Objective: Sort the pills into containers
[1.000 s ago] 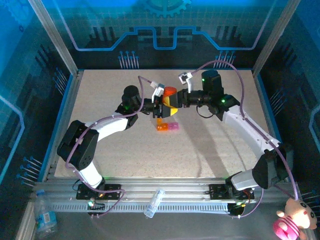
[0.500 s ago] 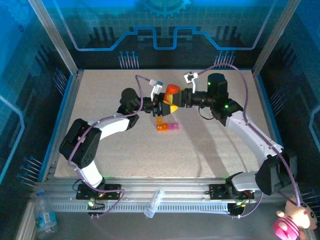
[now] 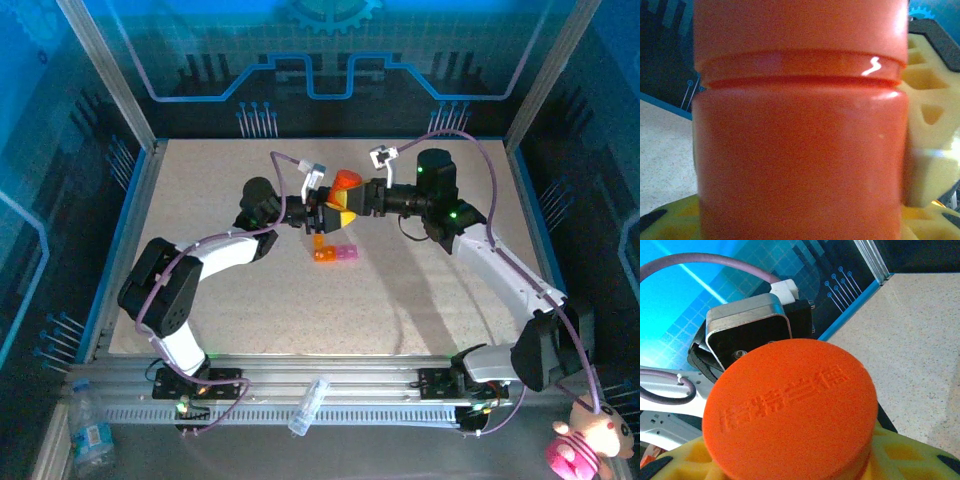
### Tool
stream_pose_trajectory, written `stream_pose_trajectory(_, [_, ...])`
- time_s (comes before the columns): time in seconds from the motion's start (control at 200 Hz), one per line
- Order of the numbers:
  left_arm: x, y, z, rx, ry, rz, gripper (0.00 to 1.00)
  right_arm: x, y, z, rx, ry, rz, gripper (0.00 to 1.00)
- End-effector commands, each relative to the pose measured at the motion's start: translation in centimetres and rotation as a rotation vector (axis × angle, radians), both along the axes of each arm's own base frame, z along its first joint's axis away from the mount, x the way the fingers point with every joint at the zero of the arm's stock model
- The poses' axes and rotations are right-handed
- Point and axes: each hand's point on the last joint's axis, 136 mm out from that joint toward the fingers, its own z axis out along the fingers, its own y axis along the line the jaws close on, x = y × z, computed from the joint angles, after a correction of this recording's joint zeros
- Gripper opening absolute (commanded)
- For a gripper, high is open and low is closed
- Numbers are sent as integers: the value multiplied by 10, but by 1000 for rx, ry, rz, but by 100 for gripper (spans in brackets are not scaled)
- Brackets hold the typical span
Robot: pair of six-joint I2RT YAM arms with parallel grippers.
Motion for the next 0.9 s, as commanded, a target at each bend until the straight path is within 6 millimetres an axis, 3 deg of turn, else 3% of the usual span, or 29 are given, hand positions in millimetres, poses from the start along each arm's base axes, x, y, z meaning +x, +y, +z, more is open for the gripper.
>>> stream_pose_trajectory(0.0, [9, 21, 25, -13, -163, 111, 38, 11, -29, 0, -28, 22, -112, 33])
stream_pose_trajectory(0.365, [6, 21, 21, 62, -185, 120, 51, 11, -30, -2, -62, 5, -110, 32])
stream_pose_trajectory(0.455, [7, 21, 21, 63, -187, 117, 37, 10, -29, -3, -61, 6, -104, 32])
stream_pose_trajectory(0.52, [8, 20, 21, 62, -182, 117, 18, 8, -29, -2, -58, 3, -94, 35])
stream_pose_trajectory(0.62, [8, 20, 21, 62, -183, 117, 0, 5, -31, 2, -58, -7, -89, 47])
stream_pose_trajectory(0.821, [8, 19, 13, 97, -186, 110, 0, -18, -51, 20, -97, -16, -35, 71])
stream_pose_trajectory(0.896, [6, 19, 8, 126, -195, 104, 0, -27, -60, 24, -143, -14, -18, 75])
